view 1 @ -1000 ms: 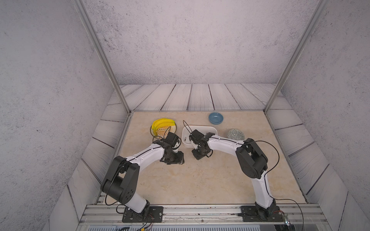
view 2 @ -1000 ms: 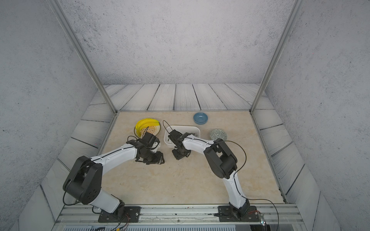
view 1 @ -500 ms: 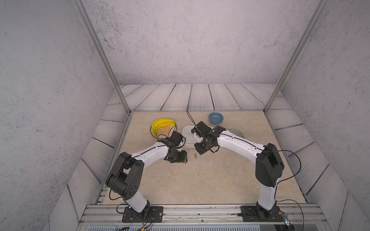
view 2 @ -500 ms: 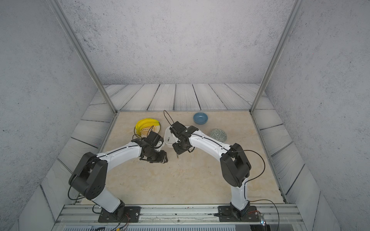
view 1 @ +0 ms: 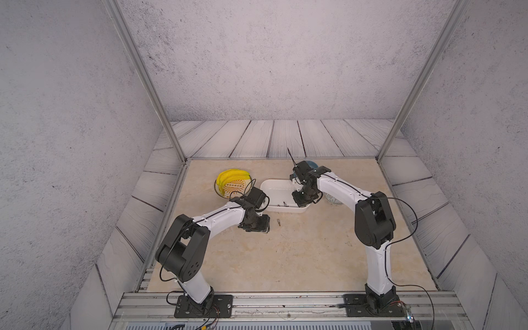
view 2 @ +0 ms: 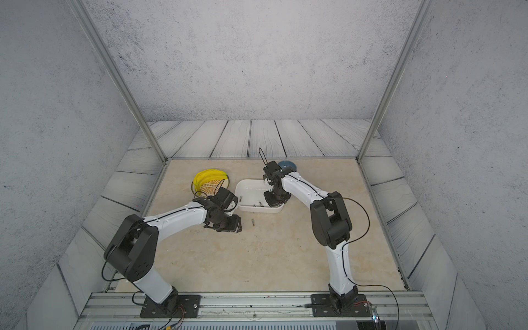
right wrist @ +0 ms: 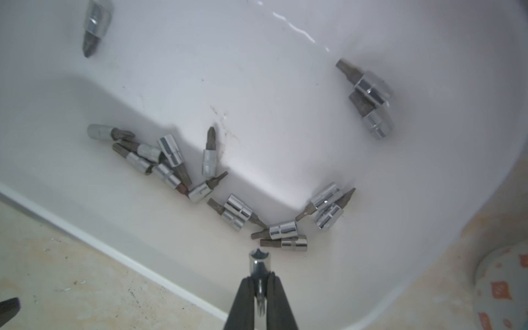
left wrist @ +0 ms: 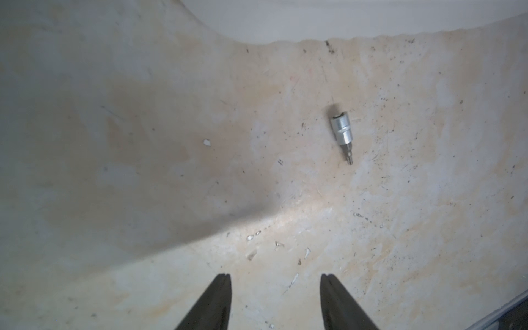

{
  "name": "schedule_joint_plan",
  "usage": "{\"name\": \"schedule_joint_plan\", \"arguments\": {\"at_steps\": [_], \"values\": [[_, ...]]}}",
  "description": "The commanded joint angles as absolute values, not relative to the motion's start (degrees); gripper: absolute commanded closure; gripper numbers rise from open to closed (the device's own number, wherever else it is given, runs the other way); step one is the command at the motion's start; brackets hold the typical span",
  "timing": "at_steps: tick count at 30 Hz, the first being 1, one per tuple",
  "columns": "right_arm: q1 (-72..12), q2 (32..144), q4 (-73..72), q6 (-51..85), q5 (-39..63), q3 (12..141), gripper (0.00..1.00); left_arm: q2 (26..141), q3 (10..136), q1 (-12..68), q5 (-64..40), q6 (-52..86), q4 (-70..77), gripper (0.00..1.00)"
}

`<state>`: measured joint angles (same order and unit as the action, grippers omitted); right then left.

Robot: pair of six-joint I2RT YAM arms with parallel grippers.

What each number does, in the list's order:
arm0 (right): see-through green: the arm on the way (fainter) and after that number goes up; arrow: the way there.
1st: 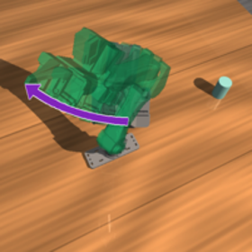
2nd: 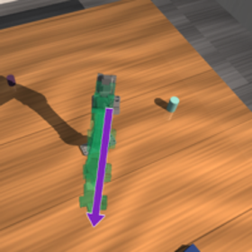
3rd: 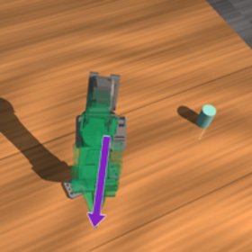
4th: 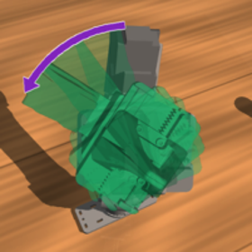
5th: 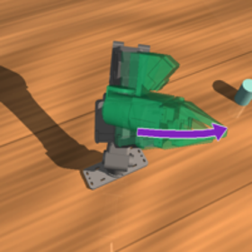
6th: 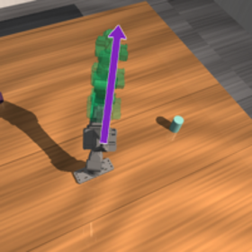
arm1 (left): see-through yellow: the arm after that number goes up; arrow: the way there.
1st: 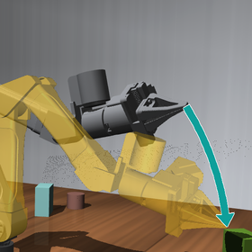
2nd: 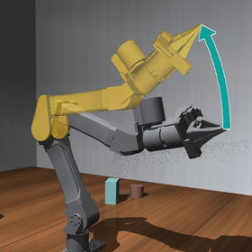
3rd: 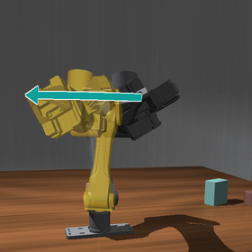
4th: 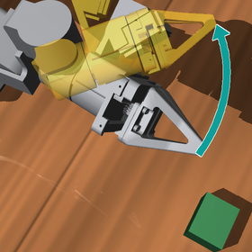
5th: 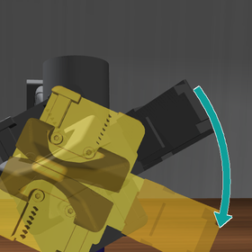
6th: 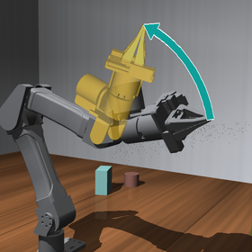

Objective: Put the bit on the desktop into the storage box
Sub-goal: Place the screwdriver bit in the storage box, then pick up the screwdriver bit from the center of the board.

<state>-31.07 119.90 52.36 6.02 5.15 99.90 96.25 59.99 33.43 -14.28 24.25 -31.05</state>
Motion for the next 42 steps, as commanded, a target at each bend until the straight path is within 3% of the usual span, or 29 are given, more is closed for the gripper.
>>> {"name": "schedule_joint_plan", "arguments": {"at_steps": [1,14,15,20,23,42], "values": [[-30.5,121.0,55.0,4.5,8.0,102.2,1.00,97.7,61.6,34.2,-13.0,24.8,-31.6,0.44],[-29.8,121.7,52.8,5.3,9.0,100.3,1.00,101.4,65.3,36.9,-11.0,25.6,-30.6,0.45],[-29.8,121.0,52.3,5.8,8.7,100.2,0.98,101.8,65.5,37.5,-10.3,25.7,-29.9,0.45],[-29.8,116.8,52.4,6.8,7.6,101.9,0.68,103.4,66.8,39.5,-6.4,27.2,-27.0,0.45],[-29.9,114.1,53.5,6.9,6.5,103.0,0.60,104.5,67.7,39.6,-5.5,27.8,-25.9,0.45],[-29.7,95.4,56.3,8.4,2.0,92.2,0.57,114.3,78.3,41.7,-1.2,27.1,-29.1,0.46]]}}
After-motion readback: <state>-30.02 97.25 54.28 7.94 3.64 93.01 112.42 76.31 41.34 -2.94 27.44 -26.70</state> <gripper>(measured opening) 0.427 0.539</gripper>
